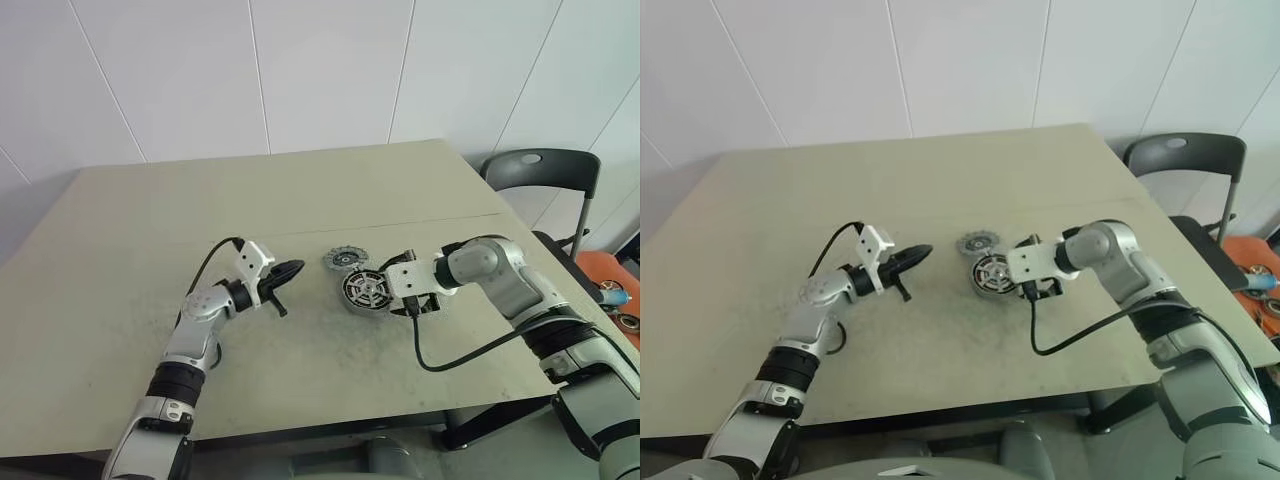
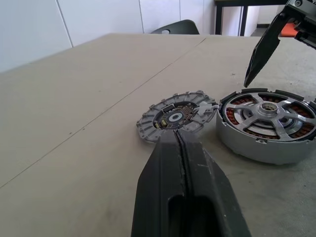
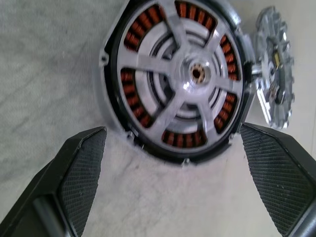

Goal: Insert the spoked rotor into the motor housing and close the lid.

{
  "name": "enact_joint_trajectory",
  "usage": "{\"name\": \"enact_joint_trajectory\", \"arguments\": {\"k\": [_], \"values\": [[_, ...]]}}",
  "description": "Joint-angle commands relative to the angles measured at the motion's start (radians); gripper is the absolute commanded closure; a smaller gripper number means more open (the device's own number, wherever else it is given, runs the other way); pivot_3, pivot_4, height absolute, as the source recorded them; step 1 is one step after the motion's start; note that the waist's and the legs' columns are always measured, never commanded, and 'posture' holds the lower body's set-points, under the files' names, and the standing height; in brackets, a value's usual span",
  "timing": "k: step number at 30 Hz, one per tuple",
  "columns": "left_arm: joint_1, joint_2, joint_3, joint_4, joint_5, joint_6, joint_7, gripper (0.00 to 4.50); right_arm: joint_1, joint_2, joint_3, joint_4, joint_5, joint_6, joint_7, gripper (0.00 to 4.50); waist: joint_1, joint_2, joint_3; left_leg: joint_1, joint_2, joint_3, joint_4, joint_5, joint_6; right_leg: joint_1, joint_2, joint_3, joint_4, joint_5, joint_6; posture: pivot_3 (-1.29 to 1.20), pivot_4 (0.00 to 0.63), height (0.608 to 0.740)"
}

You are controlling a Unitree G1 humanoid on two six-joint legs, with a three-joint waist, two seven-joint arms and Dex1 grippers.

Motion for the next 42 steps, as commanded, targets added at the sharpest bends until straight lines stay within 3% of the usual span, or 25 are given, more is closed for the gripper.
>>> {"name": "enact_joint_trajectory", "arguments": {"k": [1,4,13,21,25,34,39,42], "values": [[-0.036,0.001,-0.001,0.010,0.010,-0.026,0.002,4.47,-0.051,0.009,-0.017,0.007,-0.009,-0.017,-0.003,0.00,0.000,0.000,0.000,0.000,0.000,0.000,0.000,0.000,0.000,0.000,0.000,0.000,0.000,0.000,0.000,0.00,0.000,0.740],[-0.040,0.005,0.004,0.019,0.007,-0.031,-0.002,4.50,-0.055,0.013,-0.015,0.016,-0.011,-0.020,0.010,0.57,-0.001,0.000,0.000,0.000,0.000,0.000,0.000,0.000,0.000,0.000,0.000,0.000,0.000,0.000,0.000,0.00,0.000,0.740],[-0.041,0.016,0.012,0.037,0.006,-0.045,0.000,4.50,-0.065,0.014,-0.015,0.027,-0.017,-0.038,0.030,3.46,-0.003,0.000,-0.001,0.001,0.000,0.000,0.000,0.000,0.001,0.000,0.000,0.000,0.001,0.001,-0.001,0.00,0.000,0.740],[-0.041,0.014,0.009,0.043,0.007,-0.051,0.003,4.50,0.004,0.066,-0.058,-0.122,0.088,0.110,0.063,3.48,-0.001,0.000,-0.001,0.001,0.000,-0.001,0.000,0.000,0.000,0.000,0.001,0.000,0.001,0.001,-0.001,0.00,0.000,0.740],[-0.040,0.015,0.009,0.046,0.010,-0.054,0.005,4.50,0.058,0.054,-0.032,-0.192,0.021,0.118,0.024,3.48,0.000,0.000,-0.001,0.000,0.000,0.000,0.000,0.000,0.000,0.000,0.000,0.000,0.000,0.001,-0.001,0.00,0.000,0.740],[-0.040,0.015,0.009,0.059,0.017,-0.063,0.014,4.50,0.135,0.060,-0.007,-0.402,-0.070,0.533,0.030,3.48,0.001,0.000,-0.001,0.000,0.000,0.000,0.000,-0.001,0.002,0.000,0.000,0.000,0.001,0.001,-0.001,0.00,0.000,0.740],[-0.030,0.016,0.009,0.051,0.020,-0.066,0.020,4.50,0.114,0.055,0.027,-0.381,-0.103,0.578,0.024,3.48,0.002,-0.001,-0.002,0.001,0.000,-0.001,0.000,-0.002,0.004,0.003,0.000,0.000,0.001,0.001,-0.001,0.00,0.000,0.740],[-0.027,0.016,0.010,0.048,0.023,-0.065,0.026,4.50,0.103,0.056,0.031,-0.367,-0.098,0.569,0.023,4.03,0.002,-0.003,-0.002,0.001,0.000,-0.001,0.000,-0.002,0.004,0.004,0.000,0.000,0.001,0.001,-0.001,0.00,0.000,0.740]]}}
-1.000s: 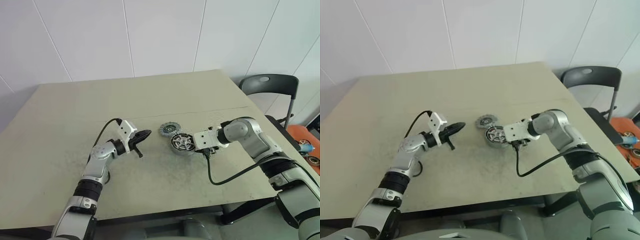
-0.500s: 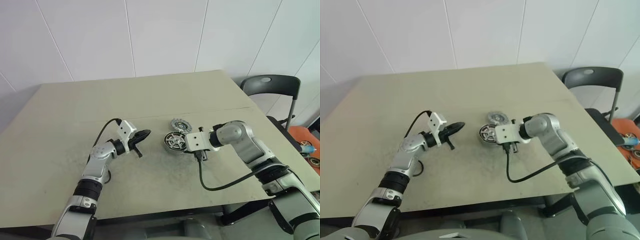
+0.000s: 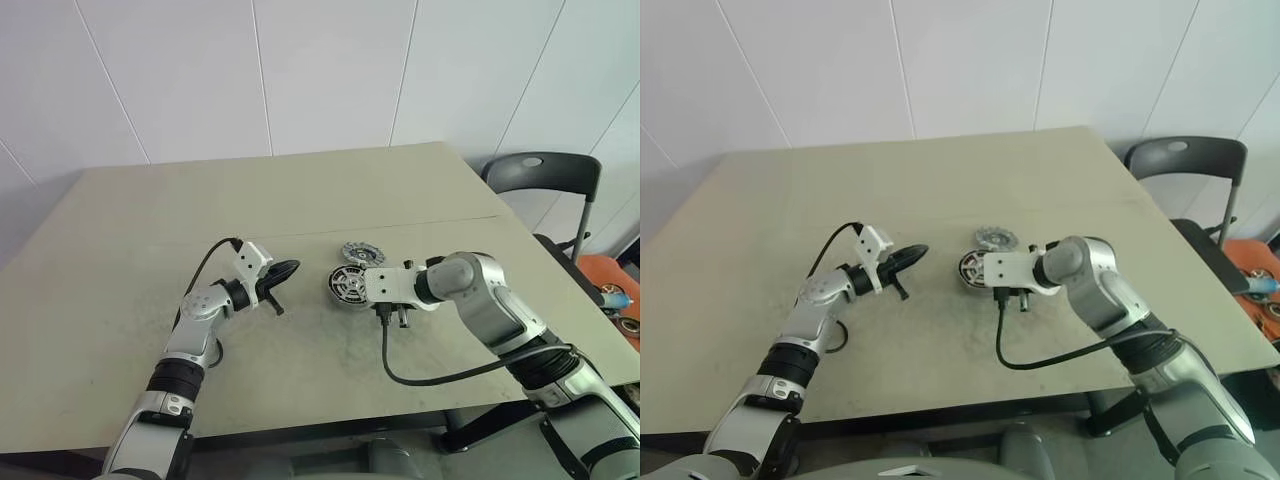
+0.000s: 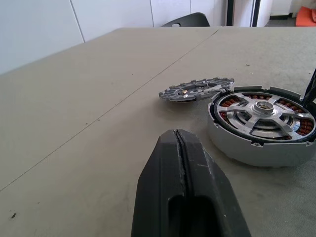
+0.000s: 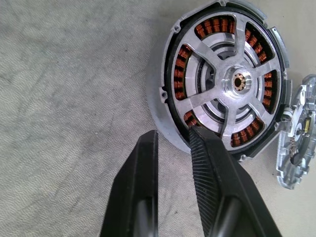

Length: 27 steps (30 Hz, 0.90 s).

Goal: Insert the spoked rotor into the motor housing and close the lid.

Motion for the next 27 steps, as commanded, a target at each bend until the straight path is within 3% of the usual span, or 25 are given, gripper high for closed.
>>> {"name": "enact_joint_trajectory", "arguments": {"k": [1,11,21,27], "values": [[-0.007,0.009,0.009,-0.028,0.002,-0.018,0.007,4.50,-0.011,-0.006,0.017,0.031,-0.011,0.005,0.003,4.34,-0.001,-0.001,-0.001,0.000,0.000,0.000,0.000,0.000,0.000,0.000,0.000,0.000,0.000,0.000,0.000,0.00,0.000,0.740],[-0.005,0.011,0.009,-0.029,0.006,-0.019,0.017,4.50,-0.020,0.006,0.022,0.025,0.005,0.114,0.029,4.46,0.002,-0.001,-0.001,0.000,0.000,-0.001,0.000,0.002,-0.004,-0.001,0.000,-0.001,-0.001,0.000,0.000,0.00,0.000,0.740],[0.049,0.044,0.013,-0.147,-0.038,0.011,-0.057,4.50,-0.123,0.023,0.037,-0.091,0.144,0.507,0.163,4.46,0.000,-0.001,-0.001,-0.004,0.000,-0.001,0.000,0.002,-0.004,-0.006,0.000,-0.001,-0.001,0.000,0.000,0.00,0.000,0.740],[0.093,0.100,0.015,-0.259,-0.066,0.062,-0.107,4.50,-0.190,0.069,0.049,-0.085,0.243,0.682,0.146,4.46,-0.002,-0.001,-0.001,-0.005,0.000,-0.001,-0.001,0.002,-0.004,-0.009,0.000,-0.001,0.000,0.000,0.000,0.00,0.000,0.740]]}}
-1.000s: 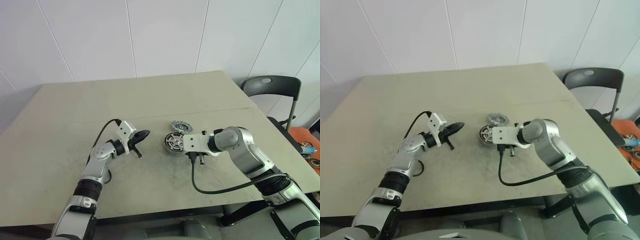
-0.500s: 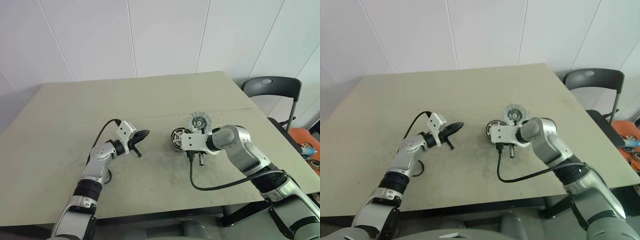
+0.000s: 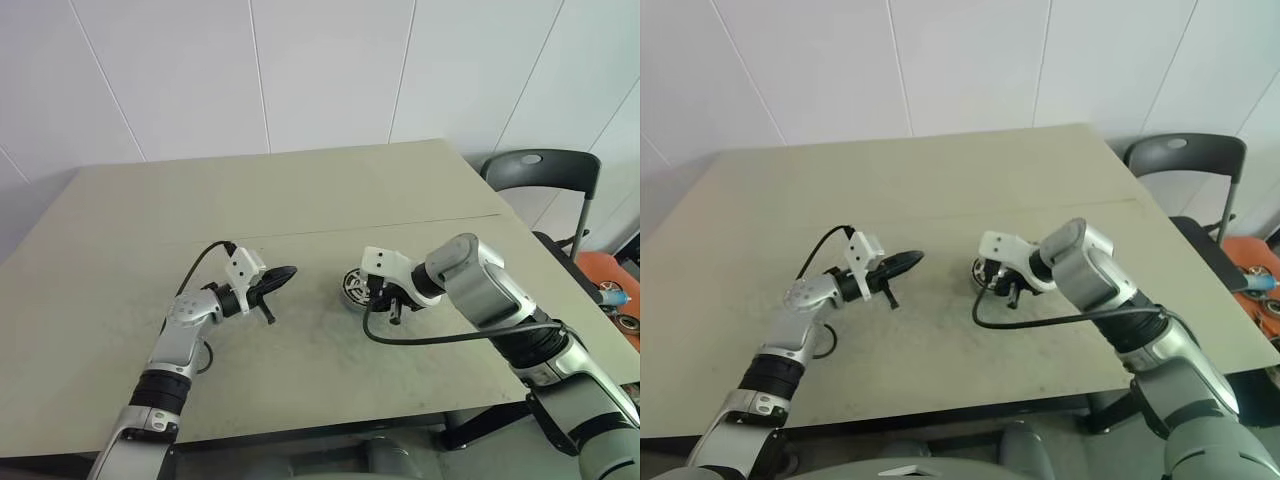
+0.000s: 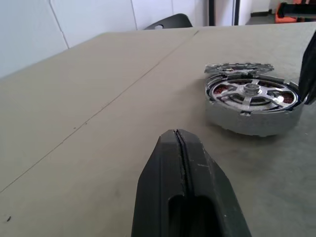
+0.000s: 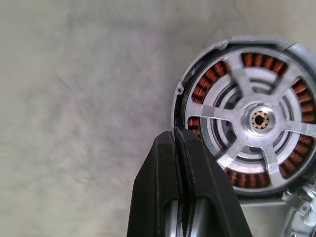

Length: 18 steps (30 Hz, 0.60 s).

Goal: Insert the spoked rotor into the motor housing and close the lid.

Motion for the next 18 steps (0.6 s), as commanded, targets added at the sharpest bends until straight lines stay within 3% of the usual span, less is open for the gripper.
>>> {"name": "enact_joint_trajectory", "arguments": {"k": [1,11,18], "values": [[0.007,0.033,0.014,-0.092,-0.029,0.025,-0.024,4.50,-0.045,0.019,0.017,-0.026,0.067,0.070,-0.004,4.46,0.001,0.000,0.000,0.000,0.000,0.000,0.000,0.000,0.000,0.000,0.000,0.000,0.000,0.000,0.000,0.00,0.000,0.740],[0.022,0.069,0.020,-0.116,-0.018,0.036,-0.008,4.50,-0.124,0.123,0.061,0.105,0.170,0.108,-0.111,4.46,-0.001,0.000,0.000,0.001,0.000,0.000,0.000,0.000,0.000,0.000,0.000,0.000,0.002,0.000,0.000,0.00,0.000,0.740],[0.017,0.068,0.022,-0.086,-0.013,0.021,-0.006,4.50,-0.178,0.065,0.040,0.115,0.193,-0.019,-0.119,4.46,-0.002,0.000,0.000,-0.001,0.000,0.000,0.000,0.001,-0.001,-0.002,0.000,0.000,0.002,0.000,0.000,0.00,0.000,0.740]]}}
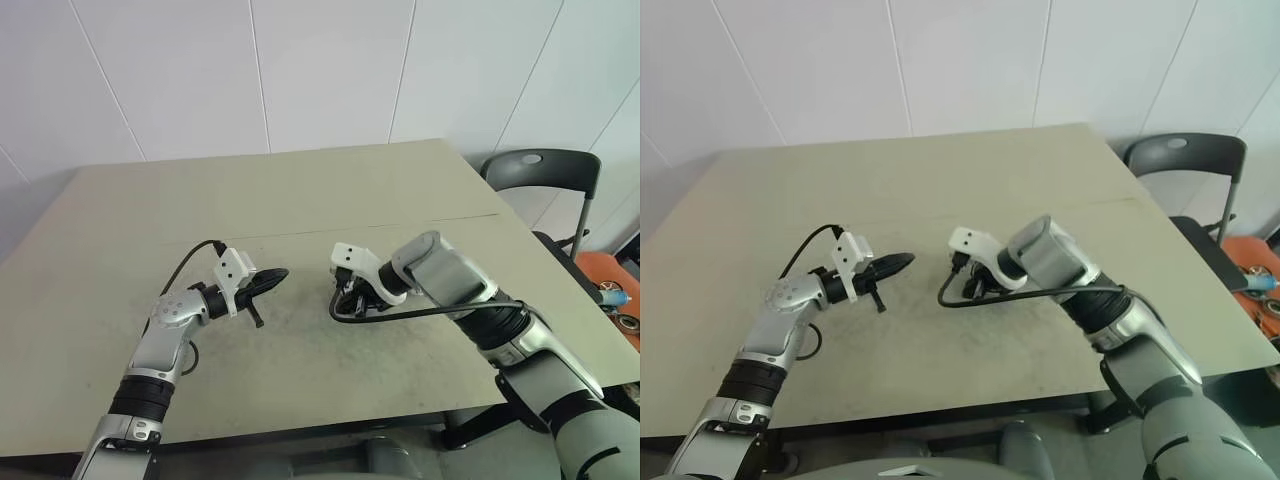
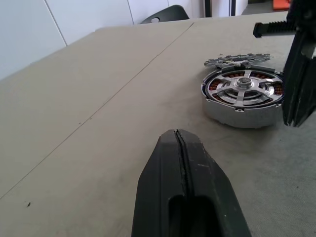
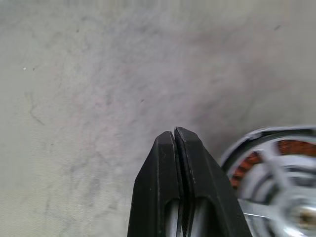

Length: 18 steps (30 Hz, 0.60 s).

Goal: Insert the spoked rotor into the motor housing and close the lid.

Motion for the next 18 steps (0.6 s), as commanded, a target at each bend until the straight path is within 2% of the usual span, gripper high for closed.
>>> {"name": "enact_joint_trajectory", "arguments": {"k": [1,4,9,18], "values": [[-0.015,0.007,0.015,-0.011,-0.002,-0.016,0.007,4.50,-0.040,-0.052,-0.023,-0.025,0.010,-0.068,0.009,4.46,0.000,0.000,0.000,0.000,0.000,0.000,0.000,0.000,0.000,0.000,0.000,0.000,0.000,0.000,0.000,0.00,0.000,0.740],[-0.018,0.006,0.011,-0.016,-0.005,-0.011,0.003,4.50,-0.018,-0.120,0.004,-0.079,0.000,-0.130,0.031,3.90,0.003,0.000,0.000,-0.001,0.000,0.000,0.000,0.000,0.000,0.000,0.000,0.000,0.000,0.000,0.000,0.00,0.000,0.740],[-0.014,0.011,0.016,-0.020,-0.012,-0.011,-0.006,4.50,0.009,-0.177,0.035,-0.126,-0.026,-0.170,0.022,2.23,-0.001,0.000,0.000,-0.001,0.000,0.000,0.000,0.000,0.000,0.000,0.000,0.000,-0.001,0.000,0.000,0.00,0.000,0.740],[-0.005,0.024,0.023,-0.028,-0.023,-0.009,-0.019,4.50,0.064,-0.200,0.075,-0.106,-0.089,-0.241,-0.015,2.23,0.001,0.000,0.000,-0.001,0.000,0.000,0.000,0.000,0.000,0.000,0.000,0.000,-0.001,0.000,0.000,0.00,0.000,0.740]]}}
